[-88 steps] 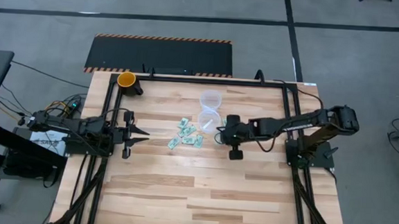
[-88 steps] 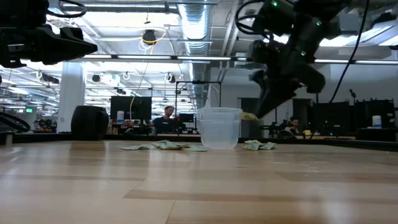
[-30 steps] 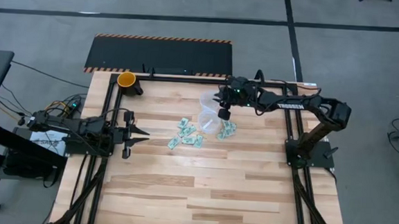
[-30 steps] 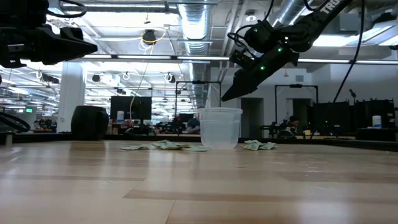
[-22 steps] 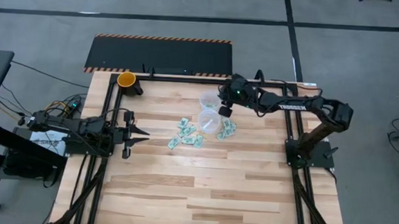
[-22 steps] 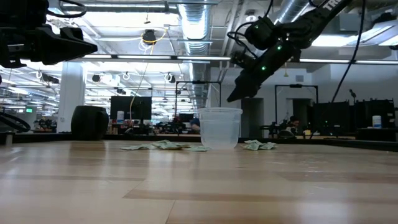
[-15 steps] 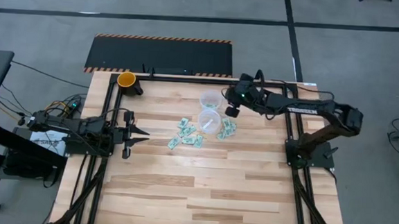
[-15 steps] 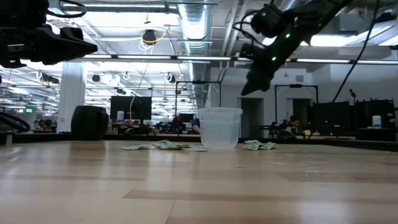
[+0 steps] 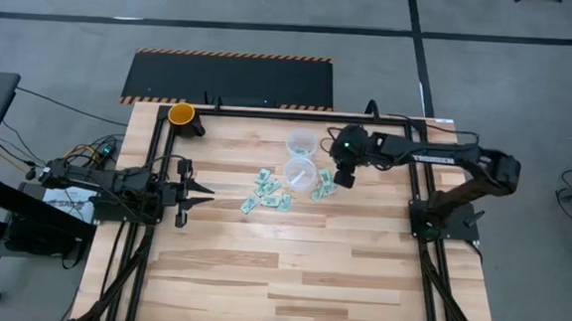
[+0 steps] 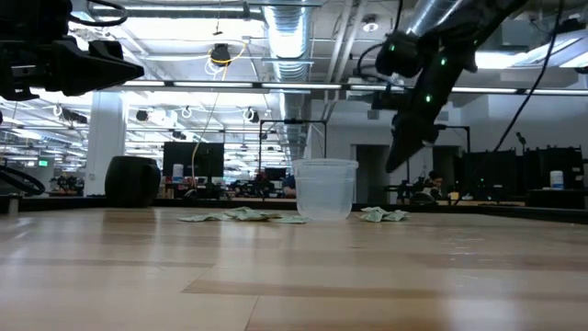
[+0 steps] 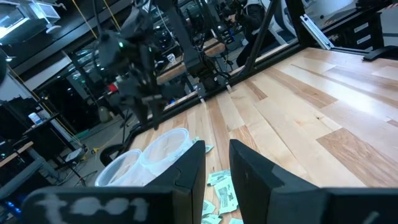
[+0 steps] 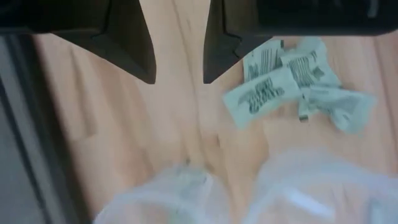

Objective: Pick and place items into bin
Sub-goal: Put the green stevia packet into the top transparent bin

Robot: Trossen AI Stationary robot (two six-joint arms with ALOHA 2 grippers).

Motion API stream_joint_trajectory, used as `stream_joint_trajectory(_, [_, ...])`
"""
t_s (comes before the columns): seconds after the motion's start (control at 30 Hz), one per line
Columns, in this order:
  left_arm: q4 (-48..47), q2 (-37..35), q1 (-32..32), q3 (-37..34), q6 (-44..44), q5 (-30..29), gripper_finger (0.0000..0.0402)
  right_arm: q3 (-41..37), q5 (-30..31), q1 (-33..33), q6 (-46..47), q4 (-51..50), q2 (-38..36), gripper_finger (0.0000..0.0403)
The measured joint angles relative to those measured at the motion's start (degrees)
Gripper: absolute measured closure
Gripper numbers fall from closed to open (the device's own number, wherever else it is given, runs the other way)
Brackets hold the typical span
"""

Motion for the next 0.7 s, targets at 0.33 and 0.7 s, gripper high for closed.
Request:
stream_joint_trajectory(0.33, [0.0, 0.0, 0.0, 0.0, 0.0, 0.0, 0.034, -0.7, 0.0, 0.1, 0.0, -1.2, 8.2, 0.0282])
stream_joint_trajectory(0.7, [0.0, 0.0, 0.0, 0.0, 0.0, 0.0, 0.034, -0.7, -3.3, 0.1, 0.1, -2.1, 11.5, 0.0282])
